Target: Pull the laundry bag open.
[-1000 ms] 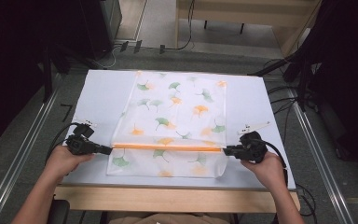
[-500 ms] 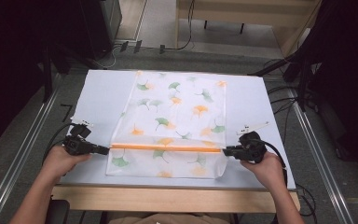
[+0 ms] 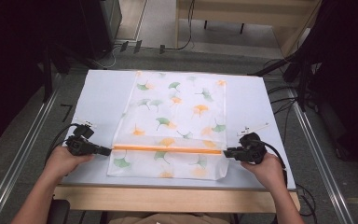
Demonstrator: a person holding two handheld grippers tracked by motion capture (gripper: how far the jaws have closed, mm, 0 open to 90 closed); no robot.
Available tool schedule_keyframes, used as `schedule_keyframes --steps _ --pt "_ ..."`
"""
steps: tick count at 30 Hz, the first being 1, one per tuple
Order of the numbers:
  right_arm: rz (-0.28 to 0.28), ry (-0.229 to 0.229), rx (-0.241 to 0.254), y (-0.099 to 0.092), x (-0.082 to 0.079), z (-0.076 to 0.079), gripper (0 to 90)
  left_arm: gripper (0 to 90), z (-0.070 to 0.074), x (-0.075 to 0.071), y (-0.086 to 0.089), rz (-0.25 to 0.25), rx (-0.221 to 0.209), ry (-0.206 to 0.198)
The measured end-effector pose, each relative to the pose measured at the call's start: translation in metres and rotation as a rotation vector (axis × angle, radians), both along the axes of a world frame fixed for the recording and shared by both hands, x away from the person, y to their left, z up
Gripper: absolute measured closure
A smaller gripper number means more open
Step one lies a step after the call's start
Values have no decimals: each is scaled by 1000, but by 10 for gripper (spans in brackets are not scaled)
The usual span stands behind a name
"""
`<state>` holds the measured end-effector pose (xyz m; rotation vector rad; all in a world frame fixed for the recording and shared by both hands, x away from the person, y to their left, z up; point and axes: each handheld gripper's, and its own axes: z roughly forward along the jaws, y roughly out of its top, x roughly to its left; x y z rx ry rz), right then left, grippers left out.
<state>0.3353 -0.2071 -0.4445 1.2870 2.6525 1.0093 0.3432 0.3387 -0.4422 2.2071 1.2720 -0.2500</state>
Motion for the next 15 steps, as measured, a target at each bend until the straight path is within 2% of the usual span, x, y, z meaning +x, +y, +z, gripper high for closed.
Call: schedule_keyframes --steps 6,8,12,15 --pt "-13 14 -10 -1 0 -4 786 900 -1 1 -1 -9 9 2" --pt "-16 11 -5 -2 0 -5 745 900 -2 1 -2 -9 8 3" --pt "-29 -16 28 -5 1 -3 674 898 -2 2 -3 -9 7 7" --pt "-52 -55 43 -6 0 0 609 897 -3 2 -2 -13 3 16"
